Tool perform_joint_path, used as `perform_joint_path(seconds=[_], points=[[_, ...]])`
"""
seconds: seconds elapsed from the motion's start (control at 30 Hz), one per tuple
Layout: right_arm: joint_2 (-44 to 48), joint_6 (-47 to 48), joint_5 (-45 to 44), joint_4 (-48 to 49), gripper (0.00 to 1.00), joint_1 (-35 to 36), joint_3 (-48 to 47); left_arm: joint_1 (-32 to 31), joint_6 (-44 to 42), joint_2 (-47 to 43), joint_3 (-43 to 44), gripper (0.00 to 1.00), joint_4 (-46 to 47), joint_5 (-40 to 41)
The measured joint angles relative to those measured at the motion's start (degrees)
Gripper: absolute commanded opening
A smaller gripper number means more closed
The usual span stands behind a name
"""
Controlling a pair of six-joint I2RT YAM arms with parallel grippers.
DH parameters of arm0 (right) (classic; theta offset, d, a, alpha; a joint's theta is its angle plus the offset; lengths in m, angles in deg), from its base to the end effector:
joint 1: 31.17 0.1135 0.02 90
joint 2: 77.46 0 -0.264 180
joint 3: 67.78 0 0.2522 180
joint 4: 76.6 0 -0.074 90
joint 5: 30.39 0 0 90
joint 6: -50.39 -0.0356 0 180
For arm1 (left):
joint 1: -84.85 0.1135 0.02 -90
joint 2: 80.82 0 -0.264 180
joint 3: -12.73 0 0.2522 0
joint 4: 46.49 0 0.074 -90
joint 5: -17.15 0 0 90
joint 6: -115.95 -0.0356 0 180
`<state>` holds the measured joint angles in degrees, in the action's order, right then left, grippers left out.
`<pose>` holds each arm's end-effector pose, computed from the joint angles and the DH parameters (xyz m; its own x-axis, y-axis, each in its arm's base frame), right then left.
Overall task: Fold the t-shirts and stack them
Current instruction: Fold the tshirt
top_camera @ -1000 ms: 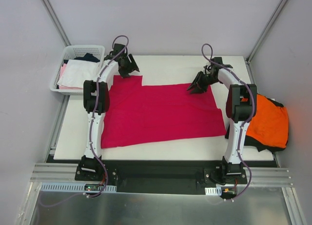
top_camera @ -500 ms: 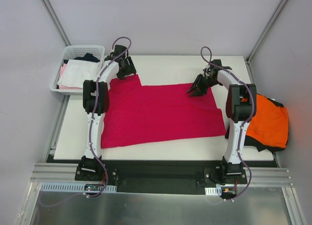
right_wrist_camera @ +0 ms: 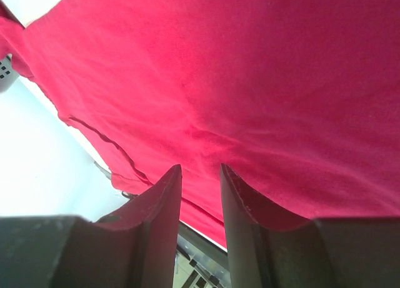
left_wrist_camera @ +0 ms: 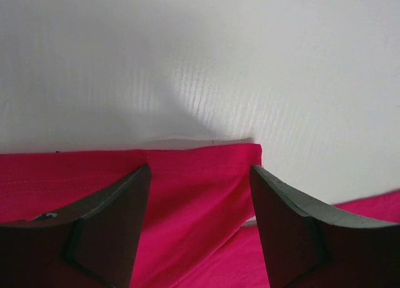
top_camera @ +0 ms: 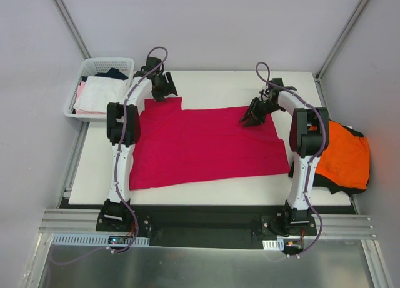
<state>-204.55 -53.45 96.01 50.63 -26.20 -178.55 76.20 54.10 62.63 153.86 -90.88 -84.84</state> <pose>0.4543 0.0607 0.1573 -0.9708 0.1088 -0.2139 -0.0500 0.7801 0.6236 0.5512 -0.0913 0.1813 -0.7703 -0.3496 -0.5332 -0.0856 0.8854 -0.4568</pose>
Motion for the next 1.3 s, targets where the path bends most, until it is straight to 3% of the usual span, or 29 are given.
perform_joint_path(seconds=[0.13,0.3,0.7,1.3], points=[[0.2,0.7,-0.1,-0.3,0.34,0.0,0.1,0.0,0.2,0.1,0.0,0.61,0.0,-1.0],[0.2,1.1,-0.1,-0.6,0.34,0.0,0.2,0.0,0.3,0.2,0.0,0.68,0.0,-1.1],[0.6,1.5,-0.1,-0.6,0.34,0.0,1.3,-0.2,0.0,1.8,3.0,0.74,-0.1,-3.1],[5.4,1.3,0.5,0.7,0.34,0.7,7.1,-1.1,-6.6,4.7,8.5,0.76,-0.2,1.1]])
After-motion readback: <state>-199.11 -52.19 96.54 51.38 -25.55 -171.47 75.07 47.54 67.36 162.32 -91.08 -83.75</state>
